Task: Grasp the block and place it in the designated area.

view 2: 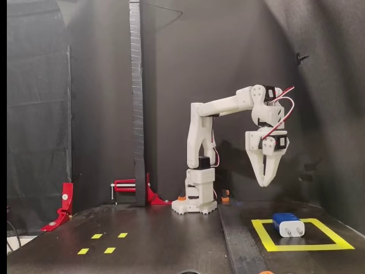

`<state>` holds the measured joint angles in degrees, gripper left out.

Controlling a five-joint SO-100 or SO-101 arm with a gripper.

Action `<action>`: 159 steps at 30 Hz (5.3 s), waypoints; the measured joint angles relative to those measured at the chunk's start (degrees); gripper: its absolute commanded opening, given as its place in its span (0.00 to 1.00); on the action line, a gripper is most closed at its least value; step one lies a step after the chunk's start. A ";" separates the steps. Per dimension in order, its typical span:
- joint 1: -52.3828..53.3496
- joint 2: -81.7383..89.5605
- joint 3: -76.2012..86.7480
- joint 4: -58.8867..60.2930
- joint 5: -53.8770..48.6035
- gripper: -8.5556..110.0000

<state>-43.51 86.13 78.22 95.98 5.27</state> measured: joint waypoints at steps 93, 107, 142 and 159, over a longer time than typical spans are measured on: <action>42.89 102.83 101.43 -52.65 -12.30 0.08; 42.54 103.01 101.43 -52.21 -12.30 0.07; 42.54 103.01 101.43 -52.21 -12.30 0.07; 42.54 103.01 101.43 -52.21 -12.30 0.07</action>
<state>-0.97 189.14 179.65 43.77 -7.03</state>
